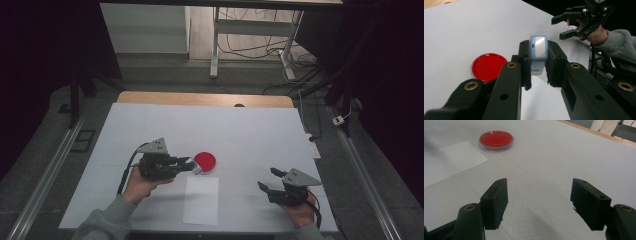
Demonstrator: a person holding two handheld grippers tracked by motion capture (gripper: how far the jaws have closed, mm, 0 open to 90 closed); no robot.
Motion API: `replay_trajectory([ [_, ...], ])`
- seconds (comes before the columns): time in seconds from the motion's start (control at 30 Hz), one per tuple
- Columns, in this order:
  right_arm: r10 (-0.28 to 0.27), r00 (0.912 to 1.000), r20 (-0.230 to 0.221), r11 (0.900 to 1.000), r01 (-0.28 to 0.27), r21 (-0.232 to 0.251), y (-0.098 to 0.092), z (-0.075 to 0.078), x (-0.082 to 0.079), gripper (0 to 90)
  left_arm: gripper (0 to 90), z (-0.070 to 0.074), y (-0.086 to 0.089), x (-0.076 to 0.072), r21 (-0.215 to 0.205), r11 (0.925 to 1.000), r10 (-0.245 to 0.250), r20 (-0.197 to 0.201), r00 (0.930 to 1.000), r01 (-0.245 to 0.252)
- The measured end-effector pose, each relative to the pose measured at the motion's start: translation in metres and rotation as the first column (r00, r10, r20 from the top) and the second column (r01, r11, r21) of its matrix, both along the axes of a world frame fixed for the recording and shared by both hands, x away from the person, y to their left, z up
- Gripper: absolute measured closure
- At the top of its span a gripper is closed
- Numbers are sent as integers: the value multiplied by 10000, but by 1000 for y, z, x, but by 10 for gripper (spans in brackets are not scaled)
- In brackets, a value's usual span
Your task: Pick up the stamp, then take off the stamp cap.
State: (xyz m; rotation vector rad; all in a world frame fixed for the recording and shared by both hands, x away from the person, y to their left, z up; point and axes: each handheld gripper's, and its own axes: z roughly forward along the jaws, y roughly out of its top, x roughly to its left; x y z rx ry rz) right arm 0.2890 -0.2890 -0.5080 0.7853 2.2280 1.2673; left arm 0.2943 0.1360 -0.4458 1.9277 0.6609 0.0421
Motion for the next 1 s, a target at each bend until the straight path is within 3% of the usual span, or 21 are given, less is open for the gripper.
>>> replay_trajectory([
  [1.0,-46,9996,266,10000,45,20,10,4,-4,276,756,-7,-7,9,-31,9991,422,-207,9989,-423],
])
